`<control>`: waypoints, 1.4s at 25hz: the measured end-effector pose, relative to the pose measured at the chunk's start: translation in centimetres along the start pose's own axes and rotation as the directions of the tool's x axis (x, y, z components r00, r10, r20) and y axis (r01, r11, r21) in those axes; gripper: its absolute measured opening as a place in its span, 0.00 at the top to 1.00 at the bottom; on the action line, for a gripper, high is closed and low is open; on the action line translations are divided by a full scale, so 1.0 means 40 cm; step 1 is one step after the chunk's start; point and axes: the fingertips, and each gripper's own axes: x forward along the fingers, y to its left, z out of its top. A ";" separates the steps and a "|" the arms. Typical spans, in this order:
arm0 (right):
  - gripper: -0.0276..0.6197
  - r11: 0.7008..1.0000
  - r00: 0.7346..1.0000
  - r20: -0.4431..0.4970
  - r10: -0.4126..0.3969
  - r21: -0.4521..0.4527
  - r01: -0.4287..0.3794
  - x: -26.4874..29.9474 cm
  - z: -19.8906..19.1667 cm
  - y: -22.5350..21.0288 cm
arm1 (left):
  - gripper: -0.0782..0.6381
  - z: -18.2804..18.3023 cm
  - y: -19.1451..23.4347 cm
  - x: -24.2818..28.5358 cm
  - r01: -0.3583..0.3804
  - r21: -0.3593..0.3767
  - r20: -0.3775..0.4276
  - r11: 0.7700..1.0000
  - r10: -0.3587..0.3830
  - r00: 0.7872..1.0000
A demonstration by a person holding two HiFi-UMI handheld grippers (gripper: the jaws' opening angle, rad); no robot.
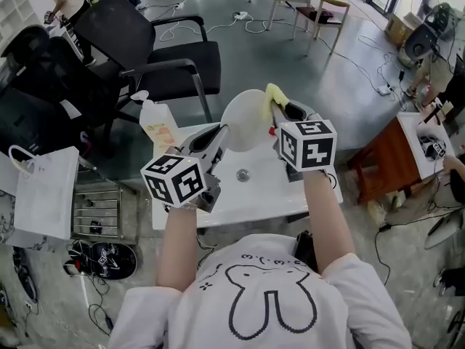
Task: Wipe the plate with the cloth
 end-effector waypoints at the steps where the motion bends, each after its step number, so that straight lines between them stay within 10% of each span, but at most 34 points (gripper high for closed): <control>1: 0.88 1.000 1.000 0.004 0.002 0.002 -0.002 -0.005 0.002 0.001 | 0.86 -0.002 0.001 0.002 -0.002 -0.001 0.001 1.000 0.002 1.000; 16: 0.88 0.941 0.938 0.082 0.336 0.019 -0.339 -0.054 0.034 0.240 | 0.86 0.007 0.001 0.015 -0.049 0.030 0.015 0.998 0.049 0.999; 35: 0.88 0.990 0.994 0.005 0.111 0.082 -0.112 -0.030 -0.072 0.059 | 0.86 0.043 -0.044 -0.012 -0.041 0.066 0.059 0.997 0.037 0.998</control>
